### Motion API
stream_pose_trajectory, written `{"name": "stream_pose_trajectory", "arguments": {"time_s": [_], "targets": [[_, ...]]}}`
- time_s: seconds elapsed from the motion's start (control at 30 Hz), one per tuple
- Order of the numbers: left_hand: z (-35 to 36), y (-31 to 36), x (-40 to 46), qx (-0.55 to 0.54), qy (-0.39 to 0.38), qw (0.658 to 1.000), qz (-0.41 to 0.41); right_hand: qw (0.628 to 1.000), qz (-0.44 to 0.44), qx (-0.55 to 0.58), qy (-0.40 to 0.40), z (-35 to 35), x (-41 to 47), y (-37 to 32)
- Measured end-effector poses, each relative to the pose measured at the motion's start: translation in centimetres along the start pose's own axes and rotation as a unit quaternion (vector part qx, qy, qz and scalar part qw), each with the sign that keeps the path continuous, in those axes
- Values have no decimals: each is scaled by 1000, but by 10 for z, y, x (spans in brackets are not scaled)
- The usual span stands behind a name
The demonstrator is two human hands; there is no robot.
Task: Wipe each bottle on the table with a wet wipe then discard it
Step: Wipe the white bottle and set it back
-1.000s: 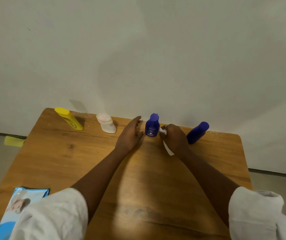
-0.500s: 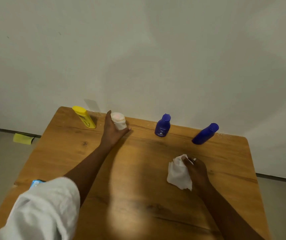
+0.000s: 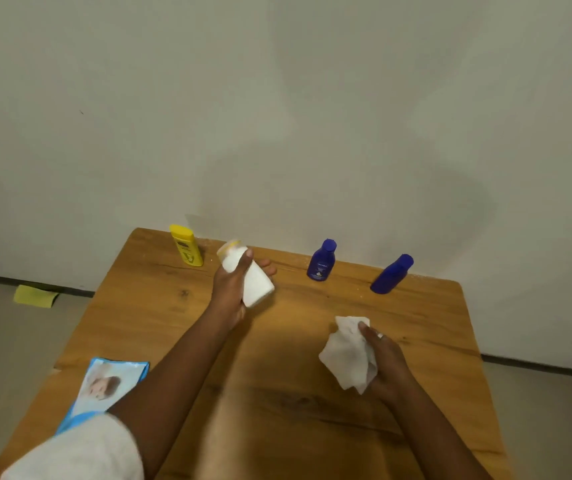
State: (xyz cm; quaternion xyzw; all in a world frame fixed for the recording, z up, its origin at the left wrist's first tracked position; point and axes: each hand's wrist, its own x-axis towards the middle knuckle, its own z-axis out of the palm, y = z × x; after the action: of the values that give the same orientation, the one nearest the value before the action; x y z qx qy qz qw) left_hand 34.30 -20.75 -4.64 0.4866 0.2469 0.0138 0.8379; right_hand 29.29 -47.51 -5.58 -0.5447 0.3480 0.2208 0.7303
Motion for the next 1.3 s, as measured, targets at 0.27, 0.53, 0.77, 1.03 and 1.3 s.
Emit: {"name": "stream_pose_trajectory", "arguments": {"time_s": [0.27, 0.53, 0.77, 1.03, 1.3], "targets": [[2, 111, -125, -114, -125, 986, 0, 961, -88, 136, -225, 74, -133, -63], [-42, 154, -192, -134, -137, 980, -47, 973, -187, -52, -123, 136, -208, -47], [-60, 143, -229, -136, -117, 982, -54, 755, -484, -408, -169, 212, -286, 11], [-87, 177, -233, -199, -129, 966, -103, 439, -599, -656, -131, 198, -298, 55], [-73, 181, -250, -189, -154, 967, -76, 467, -580, -660, -101, 219, -313, 40]]}}
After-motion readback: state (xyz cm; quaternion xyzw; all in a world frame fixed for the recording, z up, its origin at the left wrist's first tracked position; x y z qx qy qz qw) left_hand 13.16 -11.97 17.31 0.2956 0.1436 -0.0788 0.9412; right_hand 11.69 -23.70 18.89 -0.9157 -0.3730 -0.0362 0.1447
